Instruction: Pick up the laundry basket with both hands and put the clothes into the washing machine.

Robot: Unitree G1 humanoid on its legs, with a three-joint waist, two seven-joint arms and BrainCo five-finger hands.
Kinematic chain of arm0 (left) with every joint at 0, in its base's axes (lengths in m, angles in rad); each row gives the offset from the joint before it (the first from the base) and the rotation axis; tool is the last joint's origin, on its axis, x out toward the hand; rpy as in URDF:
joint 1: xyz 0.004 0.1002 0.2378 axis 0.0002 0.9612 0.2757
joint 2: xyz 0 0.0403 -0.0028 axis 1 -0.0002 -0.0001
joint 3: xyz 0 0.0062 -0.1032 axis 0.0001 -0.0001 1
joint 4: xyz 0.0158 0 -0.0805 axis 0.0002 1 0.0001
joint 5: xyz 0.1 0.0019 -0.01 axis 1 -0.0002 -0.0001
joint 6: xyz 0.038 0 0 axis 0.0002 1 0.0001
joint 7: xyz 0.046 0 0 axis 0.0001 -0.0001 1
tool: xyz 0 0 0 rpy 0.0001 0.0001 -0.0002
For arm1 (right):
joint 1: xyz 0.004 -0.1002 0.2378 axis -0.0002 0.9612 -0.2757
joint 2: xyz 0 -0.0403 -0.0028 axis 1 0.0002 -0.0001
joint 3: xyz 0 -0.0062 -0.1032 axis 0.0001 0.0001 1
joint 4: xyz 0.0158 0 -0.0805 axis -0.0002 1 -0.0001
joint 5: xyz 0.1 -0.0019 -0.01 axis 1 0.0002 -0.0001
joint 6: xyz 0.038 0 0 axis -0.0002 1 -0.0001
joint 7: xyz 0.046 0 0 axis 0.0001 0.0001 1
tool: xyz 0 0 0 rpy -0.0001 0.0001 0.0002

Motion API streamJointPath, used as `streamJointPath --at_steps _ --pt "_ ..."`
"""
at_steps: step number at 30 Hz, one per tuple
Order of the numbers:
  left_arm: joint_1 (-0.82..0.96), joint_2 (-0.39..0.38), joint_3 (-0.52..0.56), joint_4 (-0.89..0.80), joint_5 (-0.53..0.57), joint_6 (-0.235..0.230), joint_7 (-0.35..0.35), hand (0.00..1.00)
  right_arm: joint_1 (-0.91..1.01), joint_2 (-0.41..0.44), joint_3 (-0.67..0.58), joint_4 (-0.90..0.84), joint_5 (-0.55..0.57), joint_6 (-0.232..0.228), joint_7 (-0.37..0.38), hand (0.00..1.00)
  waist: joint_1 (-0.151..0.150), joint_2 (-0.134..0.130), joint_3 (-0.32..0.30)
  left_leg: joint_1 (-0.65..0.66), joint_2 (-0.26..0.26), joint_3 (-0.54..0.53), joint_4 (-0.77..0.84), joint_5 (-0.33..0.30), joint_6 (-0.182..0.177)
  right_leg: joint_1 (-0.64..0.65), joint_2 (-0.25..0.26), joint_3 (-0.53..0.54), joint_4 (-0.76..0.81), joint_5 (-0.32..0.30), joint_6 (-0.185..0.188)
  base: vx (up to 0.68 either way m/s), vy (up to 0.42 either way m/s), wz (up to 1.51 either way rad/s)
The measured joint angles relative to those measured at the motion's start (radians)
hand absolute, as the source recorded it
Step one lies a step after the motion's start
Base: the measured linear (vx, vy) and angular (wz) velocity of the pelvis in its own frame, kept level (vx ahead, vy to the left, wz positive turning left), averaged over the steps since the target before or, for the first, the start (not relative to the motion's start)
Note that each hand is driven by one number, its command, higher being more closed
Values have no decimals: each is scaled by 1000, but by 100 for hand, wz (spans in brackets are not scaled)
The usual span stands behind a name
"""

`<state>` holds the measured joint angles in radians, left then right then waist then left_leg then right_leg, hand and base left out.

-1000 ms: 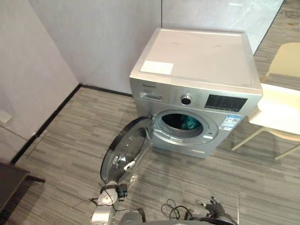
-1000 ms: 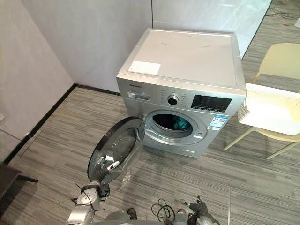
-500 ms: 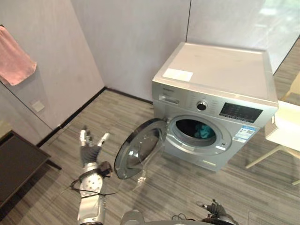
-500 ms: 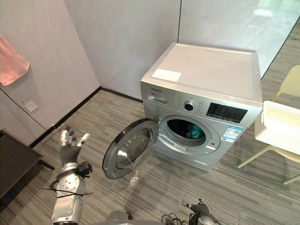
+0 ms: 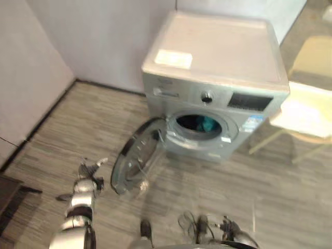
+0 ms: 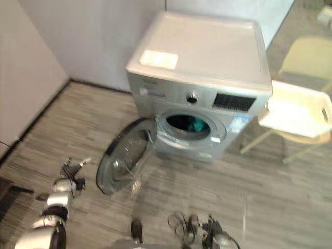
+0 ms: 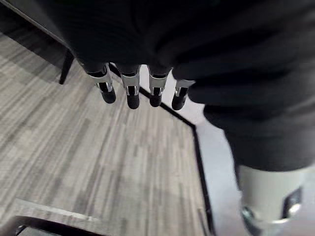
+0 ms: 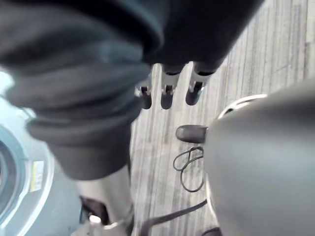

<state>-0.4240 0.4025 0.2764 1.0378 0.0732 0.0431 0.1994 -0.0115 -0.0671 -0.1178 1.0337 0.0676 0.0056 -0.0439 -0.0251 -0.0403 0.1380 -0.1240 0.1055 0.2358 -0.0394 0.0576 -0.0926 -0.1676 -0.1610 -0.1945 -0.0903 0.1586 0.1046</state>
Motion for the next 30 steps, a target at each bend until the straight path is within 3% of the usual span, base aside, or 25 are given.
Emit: streamJointPath --at_steps 7,11,17,20,21,23,24,27,30 --pt "-167 43 97 171 -46 18 -61 0 -28 -4 110 -72 0 -12 3 0 -21 -39 80 -27 51 104 25 -23 -23 -83 47 90 -6 34 -1 40 -33 -50" --pt "-165 -23 33 166 -58 19 -66 0 -34 -14 137 -72 -1 -23 5 0 -18 -36 90 -45 53 94 31 -25 -25 -92 47 85 -6 33 -1 -4 -18 6" --pt "-108 -266 -328 109 -66 26 -60 0 -80 -1 136 -19 -53 -16 -1 0 -17 -40 95 -41 22 93 31 -26 -21 -92 15 90 3 29 4 -41 35 5" --pt "-82 -278 -716 88 20 28 -88 0 -95 26 155 4 -73 1 -2 0 -18 -35 92 19 10 103 -8 -25 -20 -68 5 107 22 13 22 -9 45 -15" --pt "-58 -318 -905 53 106 25 -126 0 -94 33 182 5 -77 2 -1 0 -20 -32 72 51 -1 122 -34 -23 -18 -62 6 121 31 6 24 13 49 -27" --pt "-45 -412 -1081 39 173 17 -162 0 -96 37 214 11 -79 1 -3 0 -27 -23 34 73 -16 135 -54 -23 -17 -58 -1 140 35 0 33 50 58 -29" --pt "-38 -460 -1162 -2 188 -9 -178 0 -103 44 228 13 -82 0 -5 0 -34 -21 26 99 -20 151 -54 -24 -15 -41 -3 151 34 -1 34 69 46 -27" --pt "-50 -543 -1280 -104 199 -61 -195 0 -109 45 266 16 -111 -13 -12 0 -46 -9 -8 153 -20 182 -53 -40 -3 -1 3 175 29 -4 38 55 6 -30" --pt "-110 -544 -1298 -147 168 -95 -224 0 -106 29 282 23 -118 -26 -18 0 -53 17 -30 175 -19 187 -53 -45 -3 25 4 178 14 -4 38 5 -26 -10"
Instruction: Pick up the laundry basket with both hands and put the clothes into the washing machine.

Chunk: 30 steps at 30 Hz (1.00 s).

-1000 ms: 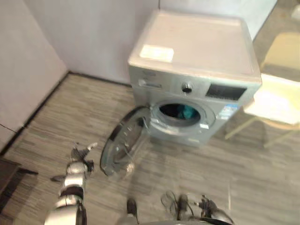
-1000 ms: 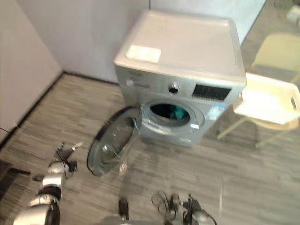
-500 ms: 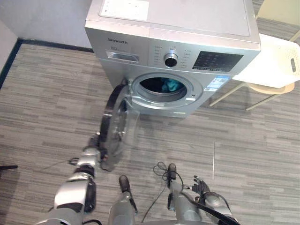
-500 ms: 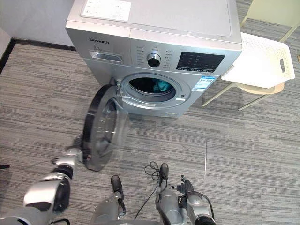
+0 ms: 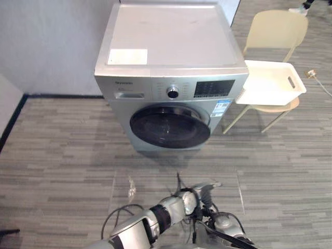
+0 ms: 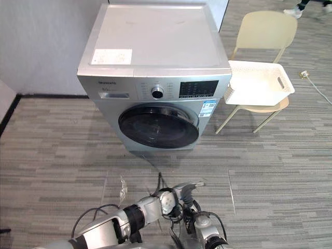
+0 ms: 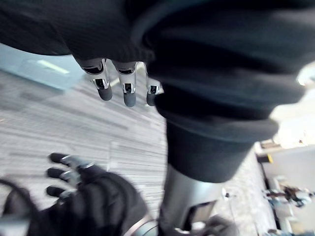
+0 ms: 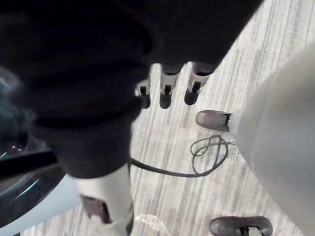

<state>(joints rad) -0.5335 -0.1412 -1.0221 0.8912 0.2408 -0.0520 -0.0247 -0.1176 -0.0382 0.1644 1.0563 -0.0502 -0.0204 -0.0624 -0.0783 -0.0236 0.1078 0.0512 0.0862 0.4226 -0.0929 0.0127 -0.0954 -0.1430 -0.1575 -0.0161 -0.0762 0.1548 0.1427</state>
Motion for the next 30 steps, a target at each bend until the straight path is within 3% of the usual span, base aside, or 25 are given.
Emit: streamJointPath --at_steps 5,8,13,14,17,18,19,20,21,22,24,25,26,27,28,29,30 --pt "23 30 5 -106 -54 -26 -58 0 0 -26 -32 28 -3 -2 1 0 6 40 -25 9 4 -15 0 0 0 28 2 -18 -22 5 -2 -26 -57 7" --pt "98 119 46 -223 -73 -55 -83 0 45 -28 -90 30 -39 -2 0 0 3 46 -30 12 8 -61 0 0 1 57 -2 -64 -23 -4 -1 -17 -53 40" --pt "329 246 288 -355 -164 -69 -74 0 67 -32 -116 59 -38 1 -4 0 16 40 -39 -33 0 -177 11 8 4 89 -24 -180 -23 -22 3 -13 -31 74" --pt "416 290 374 -388 -194 -73 -58 0 69 -27 -115 68 -38 1 -4 0 39 33 -46 -84 -3 -236 52 8 6 95 -34 -239 -22 -25 7 16 -7 102" --pt "486 323 487 -391 -221 -77 -34 0 63 -30 -116 87 -37 0 -4 0 57 32 -46 -238 -5 -329 246 -55 36 114 -56 -368 -22 -28 10 -8 38 128" --pt "506 328 520 -391 -235 -78 -31 0 60 -35 -121 108 -34 -2 -5 0 71 34 -46 -301 -4 -312 322 -75 54 128 -61 -412 -21 -30 13 -62 105 151" --pt "523 328 556 -391 -245 -83 -28 0 48 -46 -135 128 -30 -4 -10 0 78 43 -46 -330 15 -230 365 -121 97 151 -63 -468 -17 -44 22 -68 135 134" --pt "546 322 593 -390 -258 -86 -27 0 48 -52 -146 145 -24 -3 -15 0 92 43 -45 -333 40 -155 391 -137 106 168 -72 -508 -3 -54 27 24 182 157" --pt "597 306 675 -384 -281 -89 -23 0 60 -66 -171 145 4 -6 -24 0 98 40 -44 -319 80 -3 442 -153 122 195 -106 -564 24 -76 45 65 208 130" --pt "617 298 704 -376 -290 -89 -19 0 61 -72 -189 142 11 -7 -25 0 101 47 -43 -326 93 25 472 -167 124 206 -116 -584 37 -82 51 108 266 126" --pt "672 292 813 -320 -333 -88 -18 0 80 -80 -260 123 12 -8 -22 0 110 56 -42 -342 52 -35 548 -232 129 266 -156 -652 64 -84 53 96 306 105" --pt "688 288 872 -257 -357 -85 -15 0 114 -85 -334 116 17 -12 -20 0 112 62 -45 -337 24 -82 561 -269 151 281 -207 -693 176 -88 57 99 266 95" --pt "690 288 880 -247 -361 -84 -15 0 119 -85 -347 115 23 -12 -20 0 114 69 -48 -331 16 -90 559 -273 153 275 -223 -697 215 -87 57 158 371 87" --pt "700 287 912 -227 -371 -83 -14 0 135 -84 -370 110 39 -12 -21 0 123 70 -46 -305 -6 -106 547 -277 161 242 -279 -688 351 -87 36 225 398 65" --pt "723 286 962 -206 -388 -83 -8 0 149 -70 -403 92 78 -15 -17 0 119 58 -39 -268 -50 -147 518 -274 176 132 -352 -564 635 -124 -154 276 443 78" --pt "730 295 980 -199 -403 -83 -3 0 149 -62 -414 85 93 -17 -19 0 113 49 -36 -250 -65 -166 502 -272 178 89 -342 -494 740 -169 -159 239 309 93" --pt "731 308 998 -181 -425 -83 11 0 152 -53 -423 77 102 -22 -18 0 98 43 -25 -220 -87 -204 471 -262 192 39 -292 -405 864 -235 -110 204 130 117"
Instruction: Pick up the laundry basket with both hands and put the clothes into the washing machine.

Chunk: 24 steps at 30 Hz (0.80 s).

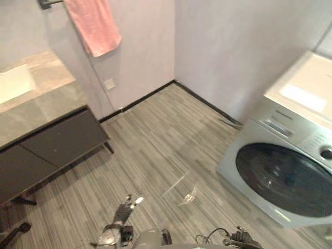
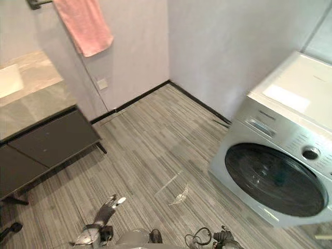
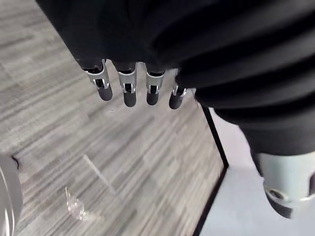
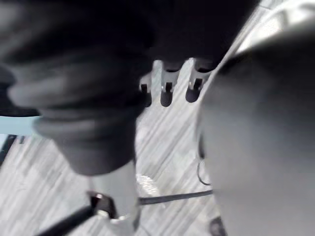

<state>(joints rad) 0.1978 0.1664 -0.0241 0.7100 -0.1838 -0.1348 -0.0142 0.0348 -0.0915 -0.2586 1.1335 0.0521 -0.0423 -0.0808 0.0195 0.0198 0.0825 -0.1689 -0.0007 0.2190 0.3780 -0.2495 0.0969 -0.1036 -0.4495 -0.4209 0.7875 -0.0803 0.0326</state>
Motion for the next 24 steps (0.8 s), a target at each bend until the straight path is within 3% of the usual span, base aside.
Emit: streamJointPath --at_steps 1,3,6,8,9,10,11,12,13,16,18,19,21,23,24 --pt "2 9 16 15 -5 0 6 0 6 8 -2 -4 20 -6 0 0 -11 -19 7 47 -26 -54 -42 10 7 -35 80 74 86 -74 35 267 126 136" --pt "-5 -4 25 57 -1 -6 16 0 37 17 2 -39 40 -10 -1 0 -4 -37 10 115 -71 -146 -97 28 18 -89 223 129 65 -159 31 313 86 142" --pt "-26 -69 73 124 6 -2 17 0 84 26 -16 -104 105 -19 -1 0 -14 -25 18 175 -110 -299 -124 38 20 -193 376 277 -117 -195 30 314 1 163" --pt "-27 -105 96 125 20 -2 21 0 107 30 -20 -118 107 -23 6 0 -33 -17 24 216 -118 -419 -129 35 13 -217 423 408 -222 -182 32 391 -72 222" --pt "-29 -125 108 124 41 -2 23 0 131 40 -29 -124 107 -23 18 0 -34 -26 23 238 -124 -494 -114 18 -14 -212 432 507 -288 -152 37 427 -128 241" --pt "-28 -127 108 123 48 -3 24 0 135 47 -32 -125 107 -23 19 0 -32 -34 19 247 -125 -509 -105 10 -27 -204 422 525 -311 -123 37 440 -182 233" --pt "-28 -125 112 120 64 -4 29 0 153 66 -33 -128 105 -21 19 0 -35 -66 20 261 -133 -524 -68 -18 -69 -174 379 508 -360 -41 37 304 -163 163" --pt "-27 -123 120 114 71 -4 33 0 160 76 -32 -128 105 -20 19 0 -34 -89 17 267 -139 -522 -47 -37 -76 -164 355 482 -382 28 37 398 -265 174" --pt "-26 -128 146 105 80 -6 41 0 157 91 -35 -127 104 -17 20 0 -26 -105 10 267 -132 -520 0 -85 -80 -152 336 445 -369 26 53 385 -291 103" --pt "-3 -167 176 75 82 -7 43 0 128 64 -5 -158 97 -22 20 0 -18 -60 9 161 -45 -452 245 -98 -97 -100 403 361 -398 -11 1 284 -286 55" --pt "-7 -192 209 62 80 -5 43 0 108 44 16 -183 91 -23 17 0 1 -11 28 41 108 -256 532 -24 -154 -47 484 333 -412 -32 -37 203 -267 -5" --pt "2 -190 216 65 80 -5 45 0 102 51 29 -183 89 -23 15 0 1 -10 26 22 167 -171 582 12 -144 -16 497 335 -428 -35 -50 141 -148 -24" --pt "-7 -175 204 110 80 -4 51 0 83 74 29 -182 75 -23 11 0 -8 -19 15 43 220 -44 505 -21 -132 26 496 328 -477 -22 -69 200 -187 7" --pt "-19 -176 178 123 80 -5 53 0 66 73 31 -171 70 -23 7 0 -4 -13 12 62 195 -24 339 -52 -167 32 486 335 -515 -1 -71 138 -103 -4" --pt "-22 -176 158 126 83 -6 57 0 40 71 46 -167 70 -23 7 0 -5 -9 10 92 154 -27 137 -50 -178 33 477 345 -558 29 -67 37 -11 -17"
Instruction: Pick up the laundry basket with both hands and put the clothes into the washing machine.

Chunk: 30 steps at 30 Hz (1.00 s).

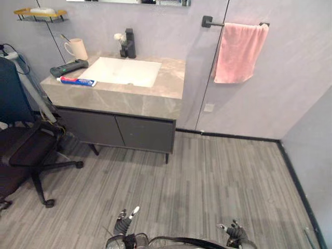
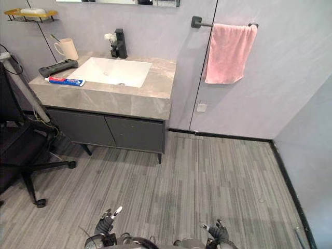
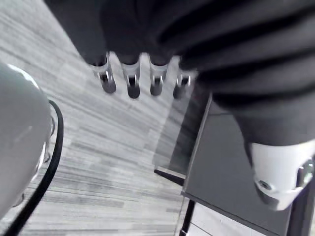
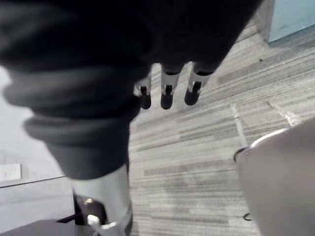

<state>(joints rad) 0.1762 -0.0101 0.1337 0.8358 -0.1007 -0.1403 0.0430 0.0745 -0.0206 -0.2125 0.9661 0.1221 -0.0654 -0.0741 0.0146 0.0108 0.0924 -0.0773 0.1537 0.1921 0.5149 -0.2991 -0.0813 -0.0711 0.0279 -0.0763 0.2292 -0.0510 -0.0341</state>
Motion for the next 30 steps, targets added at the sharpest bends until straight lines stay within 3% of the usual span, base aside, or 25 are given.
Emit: streamJointPath --at_steps 1,2,3,5,6,7,9,10,13,15,16,17,19,21,22,23,25,27,30 --pt "1 0 -12 4 0 0 2 0 -6 -2 7 -1 0 -1 -1 0 1 8 -4 12 -7 0 -80 10 -2 0 3 6 -22 14 2 7 26 -23" --pt "-8 2 -17 24 0 0 3 0 -15 -7 25 -2 -4 -3 -3 0 2 12 -9 29 -25 6 -165 37 41 1 3 22 -54 37 11 -15 48 -21" --pt "-10 3 -17 28 0 -1 3 0 -18 -3 28 -5 -7 -4 -4 0 1 10 -13 36 -36 7 -193 54 42 1 -4 27 -69 48 17 -25 62 -18" --pt "-23 25 -23 41 0 1 2 0 -25 8 64 -9 -11 -7 -8 0 1 -5 -6 26 -50 25 -204 60 49 -17 -16 44 -75 59 32 -72 92 -18" --pt "-29 32 -42 42 0 2 2 0 -28 17 78 -8 -11 -7 -9 0 -1 -7 -5 -8 -39 50 -177 70 77 -43 -18 52 -58 61 45 -80 93 -19" --pt "-29 35 -49 42 0 2 2 0 -28 19 81 -7 -11 -6 -9 0 -1 -4 -5 -17 -34 61 -174 73 80 -46 -19 52 -54 61 47 -70 105 -10" --pt "-26 49 -63 41 0 4 -1 0 -35 9 100 5 -17 -5 -8 0 -1 1 8 -12 -22 86 -165 88 101 -70 -77 -60 130 -47 50 1 71 -2" --pt "-23 53 -63 39 0 3 -1 0 -31 7 100 17 -20 -5 -7 0 1 1 7 -11 -15 92 -158 90 103 -62 -94 -83 168 -71 52 7 -20 -12" --pt "1 79 -62 39 0 3 -1 0 -38 2 102 45 -46 -5 2 0 1 -4 4 -24 25 106 -100 93 99 -9 -187 -102 292 -117 87 -69 -159 -23" --pt "2 98 -61 40 -3 3 -1 0 -38 -1 103 68 -55 -1 15 0 2 -19 -8 -82 64 101 -21 101 85 6 -257 -46 342 -127 109 -134 -261 -16" --pt "1 101 -62 39 -3 3 -1 0 -38 -1 103 73 -56 2 17 0 2 -27 -13 -105 74 96 2 106 76 1 -258 -23 330 -129 120 -176 -302 -14" --pt "0 109 -61 42 -5 2 0 0 -37 -5 104 78 -57 5 21 0 1 -40 -24 -134 86 75 25 118 56 -1 -233 2 304 -156 162 -191 -307 -29" --pt "4 76 -62 43 -8 1 0 0 -40 -37 114 93 -78 10 26 0 16 2 -48 -169 130 56 -25 158 -5 15 -168 9 146 -180 197 -196 -337 -52" --pt "-9 60 -64 44 -15 0 3 0 -50 -70 124 102 -85 11 24 0 19 31 -29 -175 154 49 -63 204 -23 18 -135 1 102 -181 168 -232 -313 -15" --pt "-6 57 -89 41 -18 -4 5 0 -36 -81 133 109 -73 16 19 0 10 31 -23 -167 158 21 -115 276 -29 16 -113 -18 103 -169 150 -262 -283 22" --pt "-4 60 -98 41 -25 -4 6 0 -41 -84 140 109 -79 16 17 0 3 41 -22 -160 158 5 -137 306 -32 14 -105 -29 102 -165 142 -262 -250 43" --pt "-2 63 -109 40 -45 -6 5 0 -39 -103 150 110 -92 16 10 0 0 33 -13 -135 148 -34 -238 406 -57 9 -94 -62 98 -155 95 -328 -240 37" --pt "2 64 -117 39 -45 -13 4 0 -38 -109 126 116 -93 17 9 0 4 33 -12 -136 136 -38 -171 361 -35 -4 -103 -64 90 -137 58 -278 -90 6" --pt "19 63 -120 38 -47 -23 4 0 -23 -111 49 131 -89 16 -2 0 2 31 -11 -102 83 -43 -1 202 -28 0 -120 -63 14 -84 48 -219 45 -14"
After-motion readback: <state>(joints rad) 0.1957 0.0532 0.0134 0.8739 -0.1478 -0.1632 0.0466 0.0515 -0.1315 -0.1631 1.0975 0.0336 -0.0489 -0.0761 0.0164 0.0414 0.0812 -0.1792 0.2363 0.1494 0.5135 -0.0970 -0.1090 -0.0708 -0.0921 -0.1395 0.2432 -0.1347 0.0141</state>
